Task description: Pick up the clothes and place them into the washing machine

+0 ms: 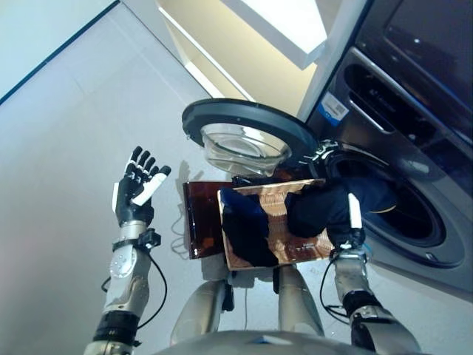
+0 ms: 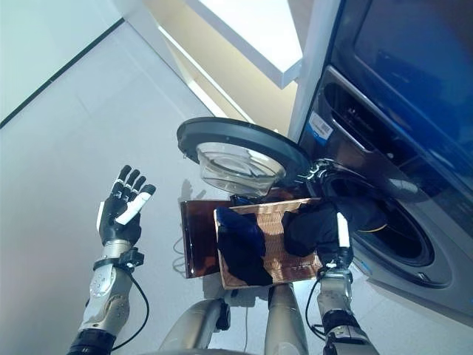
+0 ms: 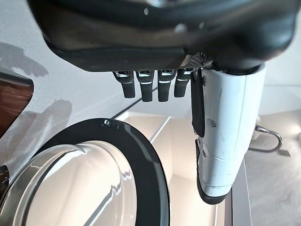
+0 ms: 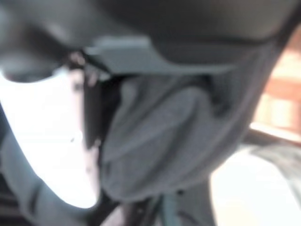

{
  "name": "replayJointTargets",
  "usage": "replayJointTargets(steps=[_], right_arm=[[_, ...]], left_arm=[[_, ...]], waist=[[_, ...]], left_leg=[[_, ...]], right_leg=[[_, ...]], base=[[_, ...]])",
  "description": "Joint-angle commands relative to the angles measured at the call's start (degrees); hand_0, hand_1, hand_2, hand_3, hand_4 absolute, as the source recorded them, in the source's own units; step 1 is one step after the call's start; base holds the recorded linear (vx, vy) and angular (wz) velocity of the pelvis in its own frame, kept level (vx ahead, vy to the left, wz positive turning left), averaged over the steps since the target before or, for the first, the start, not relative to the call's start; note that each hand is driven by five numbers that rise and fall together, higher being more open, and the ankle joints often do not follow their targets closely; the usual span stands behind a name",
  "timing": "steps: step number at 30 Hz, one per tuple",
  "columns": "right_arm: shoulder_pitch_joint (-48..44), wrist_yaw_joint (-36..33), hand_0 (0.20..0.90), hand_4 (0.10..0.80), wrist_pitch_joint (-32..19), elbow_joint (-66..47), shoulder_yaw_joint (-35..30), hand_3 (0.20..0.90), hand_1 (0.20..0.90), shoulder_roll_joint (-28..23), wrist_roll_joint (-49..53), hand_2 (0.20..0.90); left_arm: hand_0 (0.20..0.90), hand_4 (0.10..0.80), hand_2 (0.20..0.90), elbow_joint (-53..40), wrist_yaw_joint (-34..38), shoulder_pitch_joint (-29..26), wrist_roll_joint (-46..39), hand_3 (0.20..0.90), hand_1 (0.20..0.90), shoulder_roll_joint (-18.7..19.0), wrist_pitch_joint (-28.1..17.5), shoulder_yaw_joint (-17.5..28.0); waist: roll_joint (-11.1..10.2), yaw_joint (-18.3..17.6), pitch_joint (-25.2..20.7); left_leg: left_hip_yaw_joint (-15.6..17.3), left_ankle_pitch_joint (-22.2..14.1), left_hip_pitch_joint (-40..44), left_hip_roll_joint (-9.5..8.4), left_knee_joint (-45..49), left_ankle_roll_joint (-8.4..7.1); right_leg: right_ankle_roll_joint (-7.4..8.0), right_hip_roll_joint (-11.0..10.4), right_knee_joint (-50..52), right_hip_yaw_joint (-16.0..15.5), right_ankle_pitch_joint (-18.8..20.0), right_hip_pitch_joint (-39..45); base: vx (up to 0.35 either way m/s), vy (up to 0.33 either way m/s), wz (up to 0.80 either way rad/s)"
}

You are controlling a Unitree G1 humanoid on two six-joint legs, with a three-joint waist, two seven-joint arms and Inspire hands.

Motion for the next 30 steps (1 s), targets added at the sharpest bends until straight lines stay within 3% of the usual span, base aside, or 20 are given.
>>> replayJointTargets(steps=[1, 6, 16, 30], right_arm=[[-1.0, 0.1, 0.200, 0.300, -7.3, -6.4, -2.0, 0.200, 0.200, -3.3, 1.6, 0.200], [-4.0, -3.9, 0.200, 0.300, -11.6, -4.6, -5.2, 0.200, 0.200, -5.0, 1.9, 0.200], [-8.1, -11.8, 0.200, 0.300, -15.5, 1.2, -9.4, 0.200, 0.200, -8.5, 1.6, 0.200], [-14.9, -25.4, 0.200, 0.300, -18.7, 12.0, -16.3, 0.200, 0.200, -20.2, -1.5, 0.200]], left_arm=[[0.900, 0.800, 0.900, -8.9, -0.4, -0.7, -0.3, 0.900, 0.900, 4.2, -8.8, 4.3], [0.900, 0.800, 0.900, -8.4, 1.2, -0.5, 0.3, 0.900, 0.900, 5.1, -9.3, 4.1], [0.900, 0.800, 0.900, -8.1, 4.0, -1.0, 1.6, 0.900, 0.900, 6.7, -9.8, 4.5], [0.900, 0.800, 0.900, -10.6, 6.2, -1.9, 4.0, 0.900, 0.900, 9.5, -10.3, 3.8]], waist=[[-1.1, 0.5, -4.9], [-0.9, 0.6, -5.3], [-0.6, 0.8, -5.8], [0.6, 1.4, -6.3]], left_leg=[[-1.6, -6.1, -2.7, -2.07, 5.1, -1.79], [-2.7, -6.1, -2.9, -2.04, 4.6, -1.82], [-2.7, -6.0, -3.3, -2.05, 3.6, -1.73], [-2.9, -5.2, -3.0, -2.18, 0.9, -1.84]], right_leg=[[-0.56, -0.9, -9.8, -1.6, 6.2, 0.5], [-0.54, -1.1, -9.9, -2.4, 6.0, 0.7], [-0.48, -0.8, -10.6, -2.3, 6.2, 0.0], [-0.26, -0.8, -11.2, -1.9, 6.4, -0.9]], base=[[0.018, -0.023, 0.13], [0.024, -0.019, 0.10], [0.003, 0.005, -0.03], [0.001, 0.005, -0.02]])
